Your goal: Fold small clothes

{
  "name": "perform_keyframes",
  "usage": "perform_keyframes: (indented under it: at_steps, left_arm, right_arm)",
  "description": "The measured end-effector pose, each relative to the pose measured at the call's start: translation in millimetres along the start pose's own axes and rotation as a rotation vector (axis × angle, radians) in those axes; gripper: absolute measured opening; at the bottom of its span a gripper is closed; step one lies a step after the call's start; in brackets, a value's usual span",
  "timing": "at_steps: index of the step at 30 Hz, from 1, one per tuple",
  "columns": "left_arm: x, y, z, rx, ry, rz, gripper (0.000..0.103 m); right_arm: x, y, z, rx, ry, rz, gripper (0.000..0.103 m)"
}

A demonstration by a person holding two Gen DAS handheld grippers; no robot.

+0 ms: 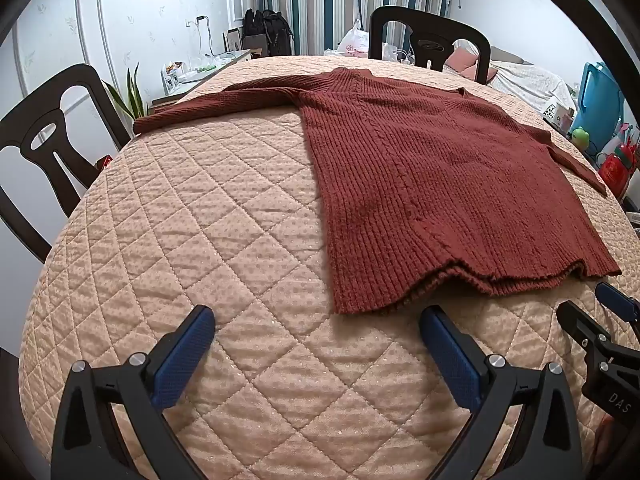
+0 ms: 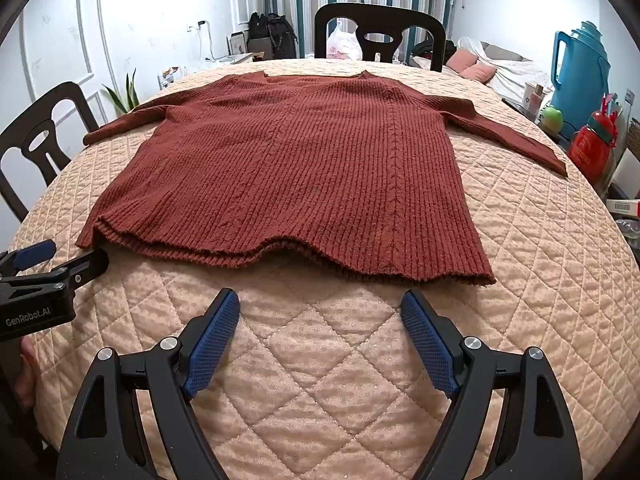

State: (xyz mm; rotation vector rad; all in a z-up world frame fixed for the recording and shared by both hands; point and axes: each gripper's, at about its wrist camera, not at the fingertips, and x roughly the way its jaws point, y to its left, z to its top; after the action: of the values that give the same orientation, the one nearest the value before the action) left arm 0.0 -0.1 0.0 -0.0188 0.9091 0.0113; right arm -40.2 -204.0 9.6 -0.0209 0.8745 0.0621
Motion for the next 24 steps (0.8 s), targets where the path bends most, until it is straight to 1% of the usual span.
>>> perform_keyframes:
  at_steps: [24]
  left_arm:
    - [-0.1,0.1,0.0,-0.001,-0.004,-0.001,0.103]
  right_arm:
    - [-0.1,0.3,0.3,0.002,-0.001,0.001,0.083]
